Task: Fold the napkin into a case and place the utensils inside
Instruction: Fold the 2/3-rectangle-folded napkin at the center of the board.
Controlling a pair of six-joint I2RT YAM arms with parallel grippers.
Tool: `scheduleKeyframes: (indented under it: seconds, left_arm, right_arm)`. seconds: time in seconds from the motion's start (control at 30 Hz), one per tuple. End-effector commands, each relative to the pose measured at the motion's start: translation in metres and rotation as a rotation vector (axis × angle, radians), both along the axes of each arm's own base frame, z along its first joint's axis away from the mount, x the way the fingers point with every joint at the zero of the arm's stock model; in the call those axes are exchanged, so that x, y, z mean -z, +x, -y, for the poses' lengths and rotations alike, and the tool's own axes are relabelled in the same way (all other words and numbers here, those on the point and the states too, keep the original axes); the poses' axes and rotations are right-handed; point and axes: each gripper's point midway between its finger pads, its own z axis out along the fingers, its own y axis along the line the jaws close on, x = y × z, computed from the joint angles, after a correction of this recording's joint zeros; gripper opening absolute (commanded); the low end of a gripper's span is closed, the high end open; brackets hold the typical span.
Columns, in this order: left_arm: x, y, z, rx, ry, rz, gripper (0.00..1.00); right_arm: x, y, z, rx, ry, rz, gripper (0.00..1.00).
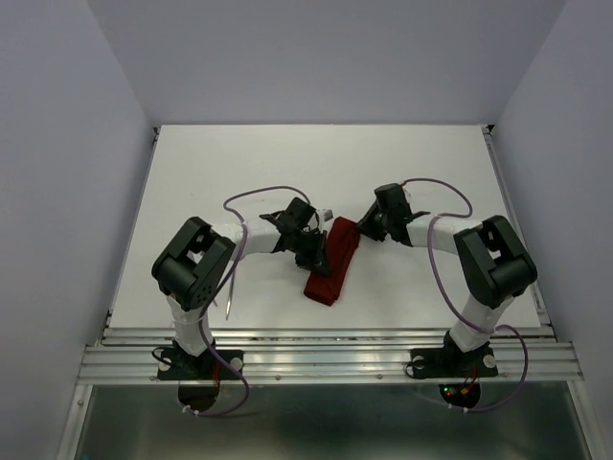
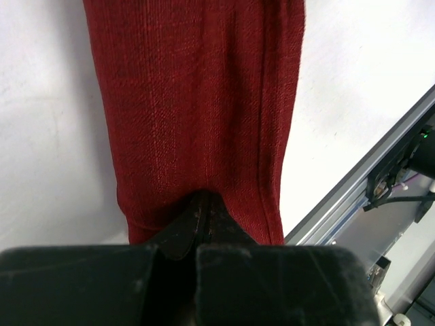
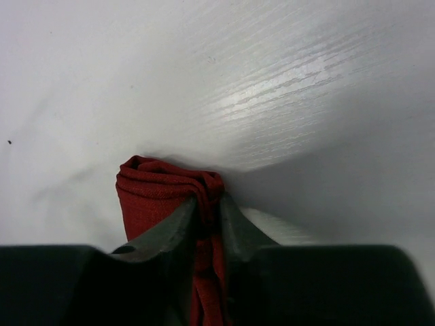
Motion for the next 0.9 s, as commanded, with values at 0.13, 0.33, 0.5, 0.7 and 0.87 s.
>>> scheduleKeyframes:
  seconds: [0.13, 0.33, 0.5, 0.7, 0.87]
  left_arm:
    - [0.011, -0.022, -0.02, 0.022, 0.067, -0.021, 0.0]
    - [0.016, -0.022, -0.021, 0.016, 0.07, -0.029, 0.0]
    - [0.014, -0.02, -0.019, 0.016, 0.067, -0.024, 0.0]
    - [0.007, -0.015, -0.014, 0.004, 0.049, -0.011, 0.0]
    - [0.007, -0.015, -0.014, 0.003, 0.049, -0.015, 0.0]
  right_arm:
    - [0.0, 0.002, 0.001, -0.122, -0.103, -0.006, 0.62]
    - [-0.021, -0.012, -0.003, -0.204, -0.07, 0.059, 0.86]
    - [-0.03, -0.032, -0.017, -0.298, 0.023, 0.083, 0.85]
    - [-0.022, -0.074, -0.038, -0.376, 0.12, 0.047, 0.7]
    - [-0.018, -0.095, -0.052, -0.428, 0.198, 0.042, 0.64]
